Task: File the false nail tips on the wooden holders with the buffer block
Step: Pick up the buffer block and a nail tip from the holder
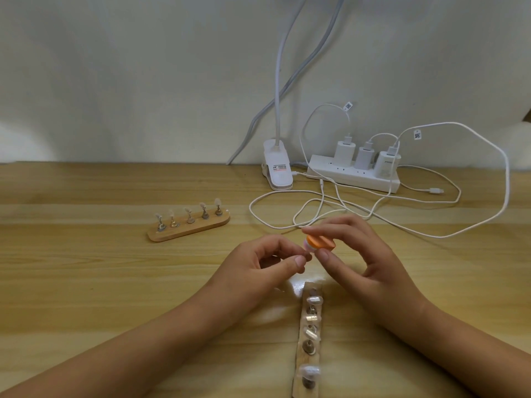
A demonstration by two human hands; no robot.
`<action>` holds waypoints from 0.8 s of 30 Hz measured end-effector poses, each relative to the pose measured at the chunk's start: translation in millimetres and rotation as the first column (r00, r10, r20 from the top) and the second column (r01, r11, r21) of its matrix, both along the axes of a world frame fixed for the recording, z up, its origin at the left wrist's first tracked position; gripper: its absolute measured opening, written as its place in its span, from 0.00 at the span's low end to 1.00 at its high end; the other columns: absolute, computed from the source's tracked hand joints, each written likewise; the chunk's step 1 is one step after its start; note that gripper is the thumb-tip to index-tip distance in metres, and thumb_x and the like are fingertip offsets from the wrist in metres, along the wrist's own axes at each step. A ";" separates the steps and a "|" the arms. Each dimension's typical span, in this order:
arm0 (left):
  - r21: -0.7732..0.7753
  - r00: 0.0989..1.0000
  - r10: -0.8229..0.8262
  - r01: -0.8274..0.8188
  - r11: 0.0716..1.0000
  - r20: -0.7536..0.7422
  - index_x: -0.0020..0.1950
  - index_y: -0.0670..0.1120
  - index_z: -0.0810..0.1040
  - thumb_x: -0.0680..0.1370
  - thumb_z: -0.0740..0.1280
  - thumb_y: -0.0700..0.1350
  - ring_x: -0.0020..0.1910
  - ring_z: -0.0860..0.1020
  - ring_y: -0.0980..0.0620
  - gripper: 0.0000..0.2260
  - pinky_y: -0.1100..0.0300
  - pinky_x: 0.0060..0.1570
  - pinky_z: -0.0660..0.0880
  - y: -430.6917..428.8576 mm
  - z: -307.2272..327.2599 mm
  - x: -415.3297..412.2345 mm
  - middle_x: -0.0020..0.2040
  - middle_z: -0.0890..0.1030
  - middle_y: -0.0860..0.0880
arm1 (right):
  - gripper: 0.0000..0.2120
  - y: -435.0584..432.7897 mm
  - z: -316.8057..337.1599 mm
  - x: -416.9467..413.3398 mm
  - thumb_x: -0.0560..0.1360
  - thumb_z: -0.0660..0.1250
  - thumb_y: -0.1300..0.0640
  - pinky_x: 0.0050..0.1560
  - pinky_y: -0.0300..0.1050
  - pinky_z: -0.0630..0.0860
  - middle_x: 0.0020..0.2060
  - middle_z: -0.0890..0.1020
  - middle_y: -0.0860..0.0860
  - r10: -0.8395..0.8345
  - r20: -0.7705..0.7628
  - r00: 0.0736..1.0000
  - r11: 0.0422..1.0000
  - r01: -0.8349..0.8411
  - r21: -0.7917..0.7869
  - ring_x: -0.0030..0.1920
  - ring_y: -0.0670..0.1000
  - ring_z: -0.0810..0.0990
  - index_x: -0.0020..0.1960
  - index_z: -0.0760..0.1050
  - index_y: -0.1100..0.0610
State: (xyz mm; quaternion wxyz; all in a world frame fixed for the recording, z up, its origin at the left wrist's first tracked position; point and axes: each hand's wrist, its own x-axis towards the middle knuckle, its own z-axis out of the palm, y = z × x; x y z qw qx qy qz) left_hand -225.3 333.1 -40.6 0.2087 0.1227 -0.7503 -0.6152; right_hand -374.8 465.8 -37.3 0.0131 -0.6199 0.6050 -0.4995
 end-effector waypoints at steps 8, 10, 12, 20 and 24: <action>-0.043 1.000 0.005 -0.005 0.999 0.016 0.48 0.54 0.83 0.74 0.68 0.50 0.48 0.82 0.54 0.06 0.58 0.49 0.78 -0.4 -0.8 -0.7 0.44 0.84 0.52 | 0.12 -1.2 -0.8 -1.4 0.76 0.69 0.53 0.58 0.50 0.74 0.51 0.80 0.48 -0.023 0.000 1.000 1.000 0.023 0.001 0.55 0.50 0.79 0.59 0.79 0.51; -0.042 1.000 -0.003 0.004 0.999 0.009 0.49 0.54 0.83 0.75 0.68 0.50 0.47 0.82 0.55 0.05 0.61 0.47 0.79 -0.1 -0.6 -0.3 0.44 0.84 0.52 | 0.13 -0.8 -1.8 0.6 0.76 0.67 0.52 0.59 0.49 0.74 0.52 0.80 0.47 -0.017 -0.060 0.998 0.999 0.016 -0.029 0.56 0.50 0.79 0.59 0.79 0.52; -0.041 1.000 -0.001 0.001 0.999 0.003 0.48 0.54 0.83 0.76 0.69 0.48 0.47 0.82 0.56 0.04 0.66 0.45 0.77 -0.3 -0.9 0.2 0.44 0.85 0.52 | 0.13 -1.2 -2.5 1.0 0.76 0.67 0.51 0.57 0.50 0.74 0.51 0.80 0.46 -0.019 -0.070 0.997 0.999 0.017 -0.032 0.54 0.50 0.79 0.59 0.79 0.53; -0.058 1.000 0.016 -0.017 0.998 -0.005 0.47 0.57 0.82 0.75 0.68 0.51 0.48 0.82 0.57 0.04 0.65 0.51 0.76 -1.8 -3.1 -2.0 0.44 0.85 0.52 | 0.11 -2.6 -4.2 -0.1 0.74 0.68 0.47 0.54 0.43 0.73 0.47 0.79 0.41 -0.027 -0.020 0.999 1.000 0.027 0.016 0.50 0.50 0.77 0.54 0.77 0.49; -0.065 1.000 0.006 -0.006 0.998 -0.009 0.46 0.56 0.82 0.75 0.68 0.51 0.48 0.82 0.55 0.03 0.63 0.52 0.76 -2.5 -3.8 -2.3 0.44 0.85 0.51 | 0.11 -3.4 -3.9 0.1 0.74 0.68 0.48 0.55 0.43 0.73 0.47 0.79 0.40 -0.040 -0.043 0.998 0.999 0.040 0.000 0.51 0.49 0.78 0.54 0.77 0.50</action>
